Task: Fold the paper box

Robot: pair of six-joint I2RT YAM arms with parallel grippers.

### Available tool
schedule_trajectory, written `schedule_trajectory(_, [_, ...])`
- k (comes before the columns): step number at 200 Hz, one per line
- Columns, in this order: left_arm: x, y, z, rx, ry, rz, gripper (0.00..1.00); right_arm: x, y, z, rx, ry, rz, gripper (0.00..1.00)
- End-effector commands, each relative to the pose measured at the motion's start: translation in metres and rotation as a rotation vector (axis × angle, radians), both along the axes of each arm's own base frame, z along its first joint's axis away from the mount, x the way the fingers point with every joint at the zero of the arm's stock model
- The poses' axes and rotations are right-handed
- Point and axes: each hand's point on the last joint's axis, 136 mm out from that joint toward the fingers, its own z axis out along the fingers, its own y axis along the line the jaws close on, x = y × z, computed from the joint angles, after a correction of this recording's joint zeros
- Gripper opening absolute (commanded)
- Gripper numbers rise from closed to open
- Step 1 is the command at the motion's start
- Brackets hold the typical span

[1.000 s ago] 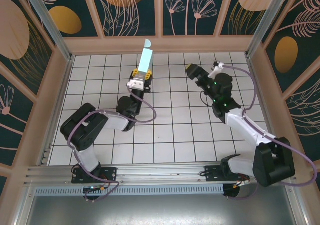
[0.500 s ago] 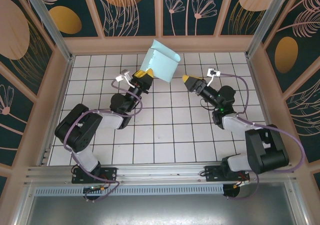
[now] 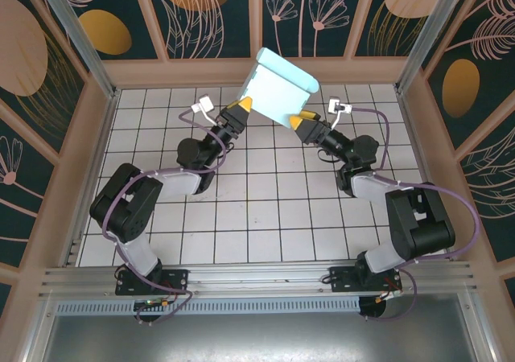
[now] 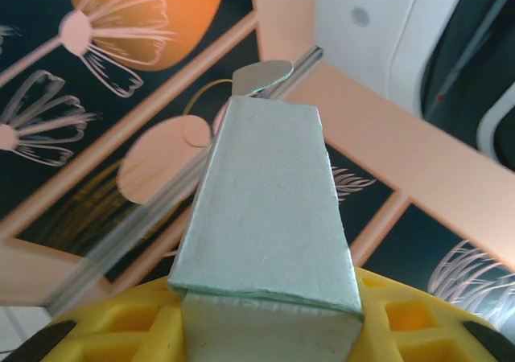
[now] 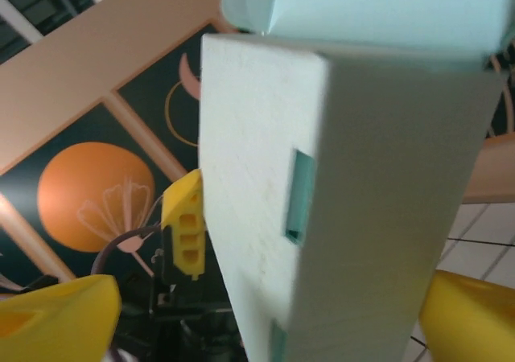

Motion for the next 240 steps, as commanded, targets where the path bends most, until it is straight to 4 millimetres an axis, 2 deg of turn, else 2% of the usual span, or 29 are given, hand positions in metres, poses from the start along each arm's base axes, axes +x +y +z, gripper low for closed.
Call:
schedule_trajectory(1, [-0.038, 0.005, 0.037, -0.113, -0.178, -0.112, 0.27, -0.026, 0.007, 0.027, 0.007, -0.135, 0.087, 0.78])
schedule_trajectory(18, [-0.036, 0.008, 0.034, -0.101, -0.181, -0.09, 0.27, -0.026, 0.007, 0.026, -0.022, -0.14, 0.067, 0.64])
schedule_trajectory(37, [-0.035, 0.007, 0.034, -0.105, -0.171, -0.112, 0.26, -0.023, 0.006, 0.025, -0.046, -0.135, 0.037, 0.61])
schedule_trajectory(65, [-0.034, 0.004, 0.032, -0.096, -0.172, -0.129, 0.28, -0.026, 0.005, 0.031, -0.043, -0.159, 0.036, 0.43])
schedule_trajectory(75, [-0.034, 0.004, 0.03, -0.089, -0.175, -0.122, 0.31, -0.027, 0.006, 0.033, -0.045, -0.168, 0.042, 0.41])
schedule_trajectory(94, [-0.035, 0.002, 0.029, -0.061, -0.204, -0.111, 0.43, -0.028, 0.007, 0.033, -0.059, -0.185, 0.049, 0.4])
schedule_trajectory(118, [-0.032, 0.004, 0.021, 0.016, -0.23, -0.039, 0.71, -0.026, 0.005, 0.029, -0.094, -0.206, 0.032, 0.39])
schedule_trajectory(133, [-0.03, 0.004, 0.016, 0.107, -0.254, 0.026, 0.81, -0.021, 0.003, 0.022, -0.136, -0.207, -0.004, 0.38])
schedule_trajectory(138, [-0.026, 0.003, 0.009, 0.15, -0.254, 0.05, 0.83, -0.018, 0.003, 0.019, -0.16, -0.209, -0.019, 0.37])
schedule_trajectory(142, [-0.03, 0.005, 0.016, 0.168, -0.278, 0.071, 0.85, -0.017, 0.003, 0.016, -0.177, -0.213, -0.027, 0.37])
schedule_trajectory(151, [-0.029, 0.005, 0.013, 0.23, -0.29, 0.111, 0.89, -0.015, 0.003, 0.011, -0.211, -0.222, -0.053, 0.36])
schedule_trajectory(173, [-0.027, 0.004, 0.002, 0.375, -0.325, 0.161, 0.97, -0.017, 0.007, -0.002, -0.29, -0.258, -0.042, 0.35])
schedule_trajectory(195, [-0.032, 0.003, -0.003, 0.446, -0.378, 0.091, 0.97, -0.029, 0.014, -0.014, -0.366, -0.314, 0.024, 0.35])
schedule_trajectory(216, [-0.04, 0.002, -0.005, 0.484, -0.414, -0.051, 0.9, -0.036, 0.017, -0.024, -0.435, -0.345, 0.057, 0.35])
schedule_trajectory(240, [-0.044, -0.008, -0.018, 0.577, -0.42, -0.165, 0.83, -0.043, 0.021, -0.035, -0.501, -0.36, 0.095, 0.35])
